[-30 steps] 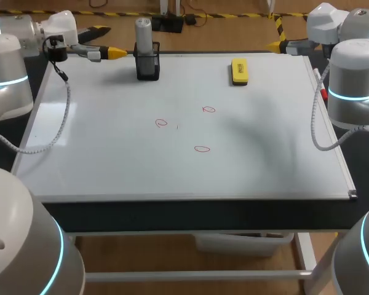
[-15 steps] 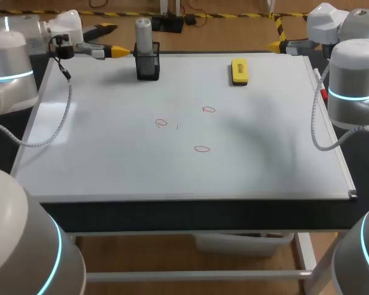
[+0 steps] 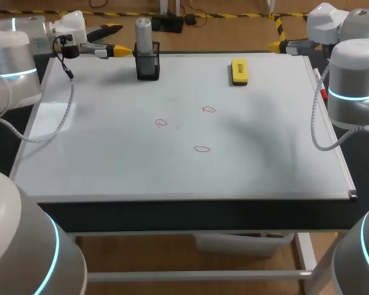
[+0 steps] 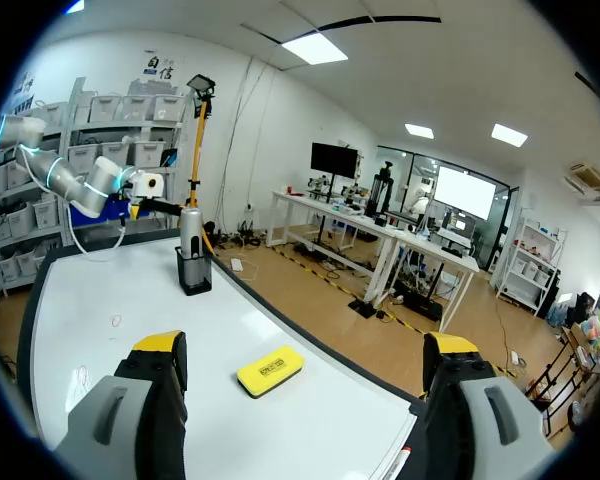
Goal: Pick up the inspection probe, press it on each red-marked spot on the whiteboard one by one, put down the probe, pick up the eraser, and wipe off all the red marks.
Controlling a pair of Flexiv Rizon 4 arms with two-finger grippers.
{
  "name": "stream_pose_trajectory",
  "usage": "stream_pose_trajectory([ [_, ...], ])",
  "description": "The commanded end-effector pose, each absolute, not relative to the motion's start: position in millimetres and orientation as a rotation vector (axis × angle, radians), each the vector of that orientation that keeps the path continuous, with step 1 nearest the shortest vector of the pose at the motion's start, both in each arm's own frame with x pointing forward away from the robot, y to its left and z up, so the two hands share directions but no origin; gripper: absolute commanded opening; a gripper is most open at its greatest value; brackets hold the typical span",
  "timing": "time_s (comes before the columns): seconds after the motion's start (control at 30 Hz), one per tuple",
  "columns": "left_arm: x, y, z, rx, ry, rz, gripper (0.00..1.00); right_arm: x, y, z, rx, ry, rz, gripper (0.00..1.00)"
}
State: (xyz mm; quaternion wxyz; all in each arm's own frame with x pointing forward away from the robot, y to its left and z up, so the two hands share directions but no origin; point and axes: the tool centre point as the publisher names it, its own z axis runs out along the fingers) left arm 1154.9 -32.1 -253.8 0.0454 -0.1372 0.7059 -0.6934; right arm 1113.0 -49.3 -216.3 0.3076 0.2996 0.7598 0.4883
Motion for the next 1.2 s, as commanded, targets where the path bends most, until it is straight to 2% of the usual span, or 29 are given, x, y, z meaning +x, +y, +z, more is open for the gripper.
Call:
stream_pose_trajectory([
  [0.03,1176,-35,-262,-0.273,2.214,-2.234,1.0,1113,-50,-216,0.792,2.011,1.291,1.0],
  [0.4,1207,-50,-265,-0.155,2.259,-2.302,1.0,1113,-50,-216,0.792,2.011,1.291,1.0],
  [1.2,1208,-80,-266,0.044,2.317,-2.39,1.0,1113,-50,-216,0.792,2.011,1.291,1.0],
])
